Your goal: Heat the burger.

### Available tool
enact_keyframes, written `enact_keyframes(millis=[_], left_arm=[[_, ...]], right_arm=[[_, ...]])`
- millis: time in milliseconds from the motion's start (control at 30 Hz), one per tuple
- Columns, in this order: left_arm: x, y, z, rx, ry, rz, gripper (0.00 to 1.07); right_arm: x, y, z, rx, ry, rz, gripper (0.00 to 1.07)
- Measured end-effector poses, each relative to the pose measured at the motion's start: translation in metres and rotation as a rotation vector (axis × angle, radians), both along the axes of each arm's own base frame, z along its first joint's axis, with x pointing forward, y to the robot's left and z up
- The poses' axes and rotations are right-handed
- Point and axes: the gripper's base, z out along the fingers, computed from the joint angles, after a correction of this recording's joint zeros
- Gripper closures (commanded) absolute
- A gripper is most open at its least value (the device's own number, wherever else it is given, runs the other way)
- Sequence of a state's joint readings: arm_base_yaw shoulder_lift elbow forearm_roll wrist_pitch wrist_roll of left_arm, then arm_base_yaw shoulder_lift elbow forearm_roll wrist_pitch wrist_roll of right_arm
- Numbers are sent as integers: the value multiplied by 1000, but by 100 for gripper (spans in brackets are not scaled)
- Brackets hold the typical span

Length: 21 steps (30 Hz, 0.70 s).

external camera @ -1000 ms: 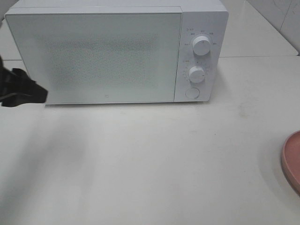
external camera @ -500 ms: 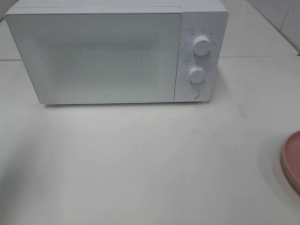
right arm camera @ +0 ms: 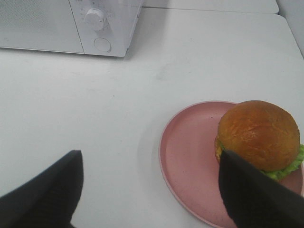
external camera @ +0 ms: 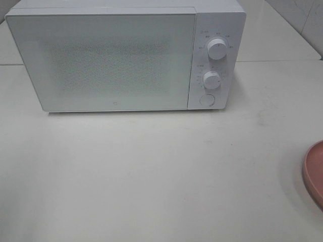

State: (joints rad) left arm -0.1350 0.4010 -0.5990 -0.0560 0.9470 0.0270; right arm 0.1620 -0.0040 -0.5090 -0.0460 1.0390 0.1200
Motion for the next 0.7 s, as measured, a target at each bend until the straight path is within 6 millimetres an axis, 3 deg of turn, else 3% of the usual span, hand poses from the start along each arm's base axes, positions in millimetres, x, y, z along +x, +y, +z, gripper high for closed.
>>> enact_keyframes(millis=[267,367,433,700], left_arm=[[-26,4,-12,1,-96,-8,19],[-28,4,-14,3,-82,-9,19],[-30,4,-25,13,-8,-12,20],[-30,5,-27,24,7,-9,20]], right_arm=[[0,0,0,0,0,0,32],[0,0,0,0,0,0,32],[0,0,0,0,0,0,32],[0,0,0,0,0,0,32]])
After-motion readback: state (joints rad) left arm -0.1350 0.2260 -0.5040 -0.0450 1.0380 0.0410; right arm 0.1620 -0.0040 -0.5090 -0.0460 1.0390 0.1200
